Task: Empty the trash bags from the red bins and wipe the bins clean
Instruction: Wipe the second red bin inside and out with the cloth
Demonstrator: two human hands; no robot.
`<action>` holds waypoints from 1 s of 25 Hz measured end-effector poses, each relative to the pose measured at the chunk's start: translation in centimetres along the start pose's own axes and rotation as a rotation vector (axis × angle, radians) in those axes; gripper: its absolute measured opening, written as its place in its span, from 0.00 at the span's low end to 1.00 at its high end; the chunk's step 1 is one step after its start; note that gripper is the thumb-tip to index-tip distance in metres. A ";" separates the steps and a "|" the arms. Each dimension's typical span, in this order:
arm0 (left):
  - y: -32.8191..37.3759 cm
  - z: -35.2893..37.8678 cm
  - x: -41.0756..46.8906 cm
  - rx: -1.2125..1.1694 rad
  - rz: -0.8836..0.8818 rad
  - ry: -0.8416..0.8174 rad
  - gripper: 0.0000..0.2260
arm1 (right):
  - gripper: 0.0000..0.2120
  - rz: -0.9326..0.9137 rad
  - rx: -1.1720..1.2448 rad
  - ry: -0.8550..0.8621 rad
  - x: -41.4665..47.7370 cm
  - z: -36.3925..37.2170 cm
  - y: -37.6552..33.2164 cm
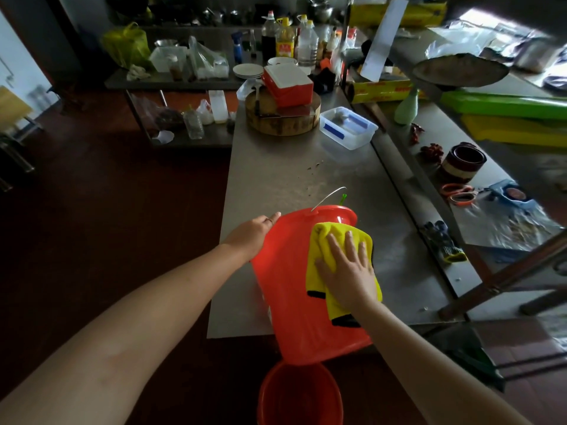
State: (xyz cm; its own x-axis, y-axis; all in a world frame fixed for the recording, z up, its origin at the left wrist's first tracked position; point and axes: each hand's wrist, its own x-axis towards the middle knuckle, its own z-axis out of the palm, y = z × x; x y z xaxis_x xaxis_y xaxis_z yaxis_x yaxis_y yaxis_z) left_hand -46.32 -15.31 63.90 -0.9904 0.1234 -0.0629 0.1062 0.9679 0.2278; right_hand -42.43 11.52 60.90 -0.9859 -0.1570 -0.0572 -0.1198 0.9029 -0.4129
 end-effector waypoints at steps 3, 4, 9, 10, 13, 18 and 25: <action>0.2 -0.1 0.5 0.020 0.012 -0.014 0.32 | 0.32 -0.199 -0.253 0.066 -2.2 1.9 -3.4; 0.3 -0.1 0.5 0.018 0.009 -0.006 0.32 | 0.32 -0.270 -0.312 0.080 -2.8 2.7 -4.4; 0.2 -0.2 0.4 0.018 0.008 0.001 0.31 | 0.32 -0.459 -0.487 0.046 -3.6 4.5 -5.6; 0.4 -0.2 0.3 0.022 0.009 -0.003 0.31 | 0.32 -0.455 -0.471 0.055 -3.4 4.2 -5.1; 1.2 -0.6 0.5 0.039 0.018 0.003 0.31 | 0.33 -0.374 -0.356 0.069 -2.7 2.7 -2.8; 1.8 -0.9 0.5 0.039 0.018 0.011 0.33 | 0.33 -0.074 -0.010 0.031 -1.8 0.4 3.1; 2.7 -0.1 0.5 0.014 0.003 0.066 0.34 | 0.31 0.154 0.300 -0.023 -2.5 -0.4 5.7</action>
State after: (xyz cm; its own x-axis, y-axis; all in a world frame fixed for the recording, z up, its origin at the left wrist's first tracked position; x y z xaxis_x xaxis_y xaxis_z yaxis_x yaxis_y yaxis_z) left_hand -46.51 -12.63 64.58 -0.9937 0.1123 0.0026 0.1102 0.9704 0.2147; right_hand -40.69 17.26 59.03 -0.9865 -0.0402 -0.1585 0.0730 0.7590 -0.6470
